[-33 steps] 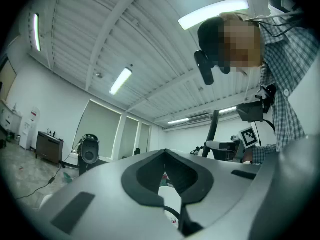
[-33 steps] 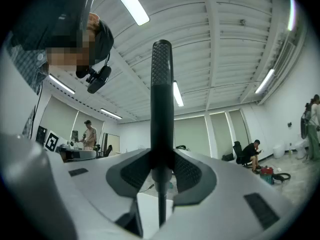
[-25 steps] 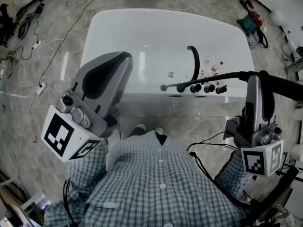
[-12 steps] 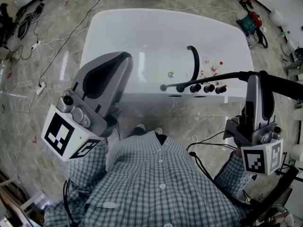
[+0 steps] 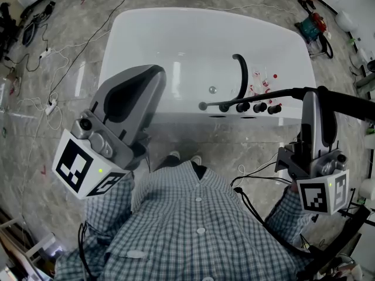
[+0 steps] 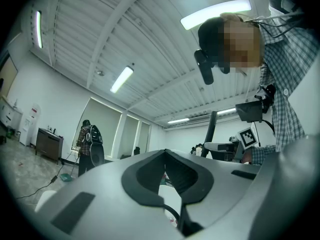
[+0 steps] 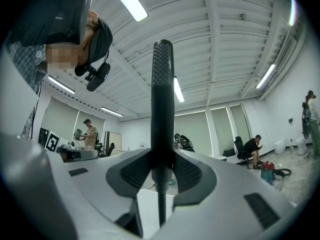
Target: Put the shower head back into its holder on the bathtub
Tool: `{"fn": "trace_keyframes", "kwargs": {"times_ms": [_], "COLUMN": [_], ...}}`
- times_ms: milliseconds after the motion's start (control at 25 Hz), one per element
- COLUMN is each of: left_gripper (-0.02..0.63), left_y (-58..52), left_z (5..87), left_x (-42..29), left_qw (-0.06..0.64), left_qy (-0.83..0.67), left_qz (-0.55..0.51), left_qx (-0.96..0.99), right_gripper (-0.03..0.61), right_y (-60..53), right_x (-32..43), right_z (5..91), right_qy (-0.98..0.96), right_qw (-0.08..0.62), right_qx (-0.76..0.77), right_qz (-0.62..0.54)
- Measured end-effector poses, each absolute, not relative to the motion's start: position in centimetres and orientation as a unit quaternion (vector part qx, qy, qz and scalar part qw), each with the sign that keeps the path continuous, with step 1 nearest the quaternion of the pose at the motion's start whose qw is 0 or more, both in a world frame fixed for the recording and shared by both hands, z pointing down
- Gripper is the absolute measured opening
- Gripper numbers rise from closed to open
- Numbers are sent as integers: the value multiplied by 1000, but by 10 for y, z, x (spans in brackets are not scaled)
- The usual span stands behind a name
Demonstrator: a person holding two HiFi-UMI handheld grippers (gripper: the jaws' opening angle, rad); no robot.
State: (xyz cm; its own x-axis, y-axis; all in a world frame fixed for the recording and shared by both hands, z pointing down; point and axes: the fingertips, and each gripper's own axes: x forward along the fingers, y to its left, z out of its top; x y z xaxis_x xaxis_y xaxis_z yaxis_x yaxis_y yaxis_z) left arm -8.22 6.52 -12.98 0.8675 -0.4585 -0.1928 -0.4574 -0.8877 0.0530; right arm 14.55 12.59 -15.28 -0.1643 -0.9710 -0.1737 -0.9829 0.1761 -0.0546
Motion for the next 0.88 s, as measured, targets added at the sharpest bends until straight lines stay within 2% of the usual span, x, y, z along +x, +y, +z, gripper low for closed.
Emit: {"fn": "trace_keyframes", "kwargs": {"times_ms": [880], "left_gripper": [8], "left_y": [59], "left_z": [-107], "left_x": [-68], "left_qw": [26], "left_qy": [-230], "left_qz": [-81], "left_qx": [969], "right_gripper": [133], "right_y": [111], "right_x": [151], "right_z": [-114], "right_qy": [768], "right_qw": [75], "right_qx": [-635], "right_qz": [-9]}}
